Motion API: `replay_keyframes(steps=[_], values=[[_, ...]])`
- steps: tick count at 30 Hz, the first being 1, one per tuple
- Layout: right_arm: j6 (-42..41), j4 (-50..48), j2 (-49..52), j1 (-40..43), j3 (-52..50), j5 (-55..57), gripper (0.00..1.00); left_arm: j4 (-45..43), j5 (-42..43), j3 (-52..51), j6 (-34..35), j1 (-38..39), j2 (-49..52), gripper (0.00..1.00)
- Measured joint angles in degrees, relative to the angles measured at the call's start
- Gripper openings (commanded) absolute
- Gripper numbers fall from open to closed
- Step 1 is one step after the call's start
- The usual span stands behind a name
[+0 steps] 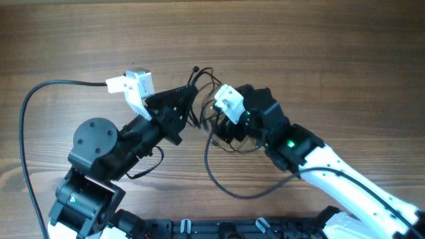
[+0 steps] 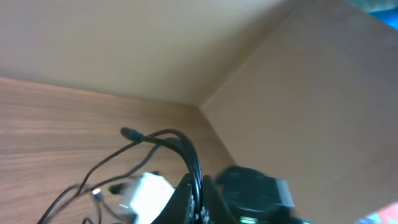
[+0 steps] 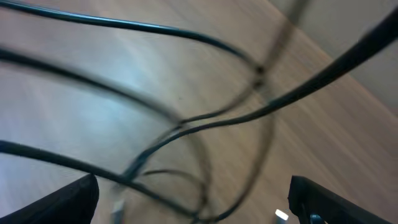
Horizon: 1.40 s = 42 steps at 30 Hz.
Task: Untangle cables
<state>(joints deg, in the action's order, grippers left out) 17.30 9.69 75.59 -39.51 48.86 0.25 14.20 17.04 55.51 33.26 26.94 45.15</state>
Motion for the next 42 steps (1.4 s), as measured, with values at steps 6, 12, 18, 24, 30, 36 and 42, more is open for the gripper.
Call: replay_keyframes(steps=[6, 12, 18, 24, 30, 36, 42], values=[[-1.25, -7.17, 8.17, 3.52, 0.02, 7.76, 1.00, -7.52, 6.73, 0.00, 0.46, 0.00, -0.15, 0.09], [-9.97, -11.06, 14.21, 9.88, 0.02, 9.55, 1.00, -8.13, 8.68, 0.00, 0.48, 0.00, -2.64, 0.10], [-17.07, -8.79, 15.50, 19.43, 0.02, 8.76, 0.93, -1.46, -0.31, 0.11, 0.44, -0.04, -6.91, 0.10], [-16.87, -8.24, 15.50, 22.40, 0.02, -15.67, 0.73, 4.17, -4.66, 0.13, 0.44, -0.04, -6.47, 0.10], [-14.38, -9.66, 15.50, 20.41, 0.02, -48.57, 0.79, 8.39, -5.70, 0.13, 0.44, -0.04, -4.11, 0.11], [-19.80, -3.98, 15.50, 20.15, 0.07, -39.23, 1.00, 17.99, -7.98, 0.20, -0.02, -0.04, -0.59, 0.09], [-33.00, 5.55, 15.61, 20.96, 0.02, -18.03, 1.00, 28.85, -17.07, 0.17, 1.42, -0.04, 3.13, 0.08]])
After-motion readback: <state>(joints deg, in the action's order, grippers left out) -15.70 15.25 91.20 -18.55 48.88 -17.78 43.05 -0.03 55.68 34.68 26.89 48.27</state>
